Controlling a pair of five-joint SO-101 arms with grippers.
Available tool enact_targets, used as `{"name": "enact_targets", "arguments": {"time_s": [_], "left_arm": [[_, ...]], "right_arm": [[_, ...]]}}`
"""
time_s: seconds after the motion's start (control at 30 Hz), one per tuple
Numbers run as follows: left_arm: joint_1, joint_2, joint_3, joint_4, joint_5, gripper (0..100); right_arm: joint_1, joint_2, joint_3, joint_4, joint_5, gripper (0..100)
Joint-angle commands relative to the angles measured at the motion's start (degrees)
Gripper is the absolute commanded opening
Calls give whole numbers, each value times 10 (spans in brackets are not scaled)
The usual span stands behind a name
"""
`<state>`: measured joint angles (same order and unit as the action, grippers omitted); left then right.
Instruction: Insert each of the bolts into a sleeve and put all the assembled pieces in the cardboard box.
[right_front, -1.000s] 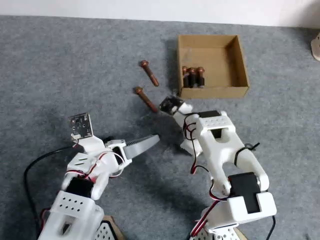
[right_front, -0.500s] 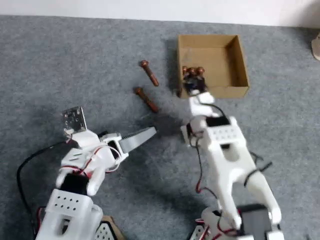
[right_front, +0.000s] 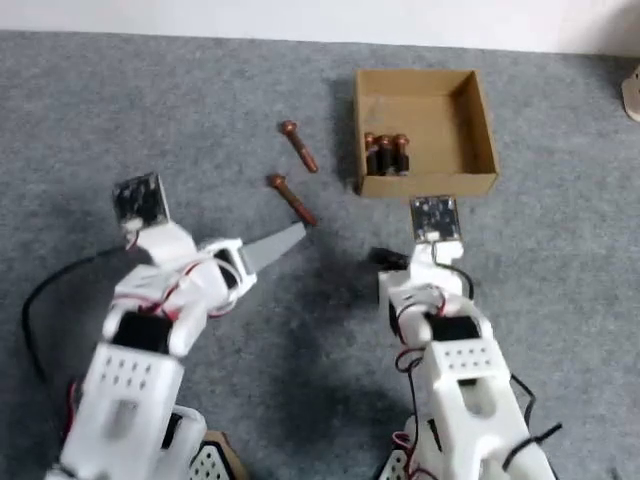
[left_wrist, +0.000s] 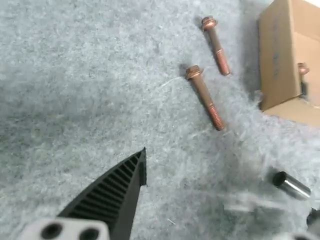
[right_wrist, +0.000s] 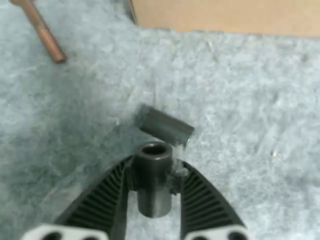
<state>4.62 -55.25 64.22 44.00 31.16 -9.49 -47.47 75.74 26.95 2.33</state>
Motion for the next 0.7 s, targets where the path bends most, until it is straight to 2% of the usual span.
{"name": "enact_targets", "arguments": {"time_s": [0.0, 0.17, 0.4, 0.67], "left_arm": [[-6, 116, -94, 0, 6, 440], [-4, 233, -189, -1, 51, 426], [7, 392, -315, 0, 105, 426], [14, 555, -461, 1, 112, 425]], "right_arm": [[7, -50, 15, -35, -3, 5], [8, -44, 34, -72, -2, 5], [6, 8, 37, -114, 37, 5], [6, 73, 33, -137, 38, 5]]}}
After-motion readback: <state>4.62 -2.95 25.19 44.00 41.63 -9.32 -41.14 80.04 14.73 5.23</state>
